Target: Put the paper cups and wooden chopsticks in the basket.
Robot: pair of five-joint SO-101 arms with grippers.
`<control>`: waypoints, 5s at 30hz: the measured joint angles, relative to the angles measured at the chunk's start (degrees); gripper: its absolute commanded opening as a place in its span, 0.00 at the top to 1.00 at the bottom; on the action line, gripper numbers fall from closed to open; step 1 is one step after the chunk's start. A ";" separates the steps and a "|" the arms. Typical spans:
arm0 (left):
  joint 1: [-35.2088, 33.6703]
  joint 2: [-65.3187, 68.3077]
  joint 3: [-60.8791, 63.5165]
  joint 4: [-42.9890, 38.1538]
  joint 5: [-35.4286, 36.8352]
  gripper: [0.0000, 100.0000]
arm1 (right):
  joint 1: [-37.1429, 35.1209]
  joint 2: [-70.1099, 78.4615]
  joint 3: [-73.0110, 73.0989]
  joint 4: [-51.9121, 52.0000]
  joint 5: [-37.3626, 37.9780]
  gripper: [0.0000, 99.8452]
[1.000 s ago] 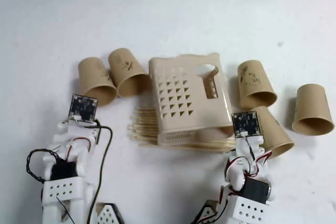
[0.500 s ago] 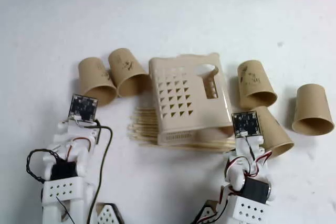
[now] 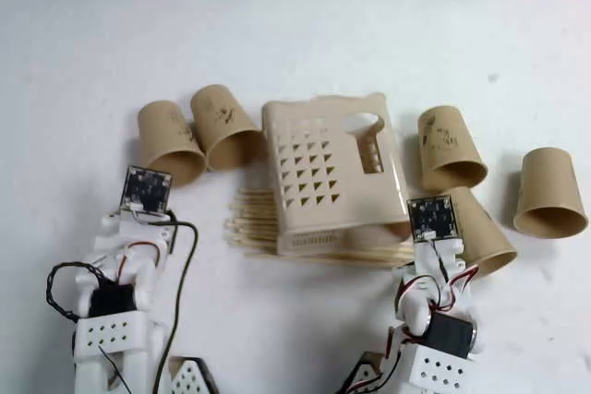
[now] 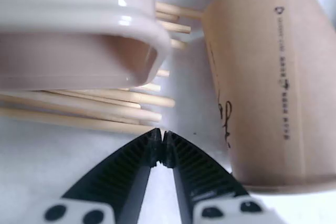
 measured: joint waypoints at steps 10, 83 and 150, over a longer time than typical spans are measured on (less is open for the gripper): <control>0.00 0.00 0.00 0.00 0.00 0.81 | 0.00 0.00 0.00 0.00 0.00 0.98; 0.00 0.00 0.00 0.00 0.00 0.81 | -7.30 14.86 -35.87 -0.09 1.14 0.97; 0.00 0.00 0.00 0.00 0.00 0.81 | -21.36 125.36 -113.41 -1.41 -10.55 0.98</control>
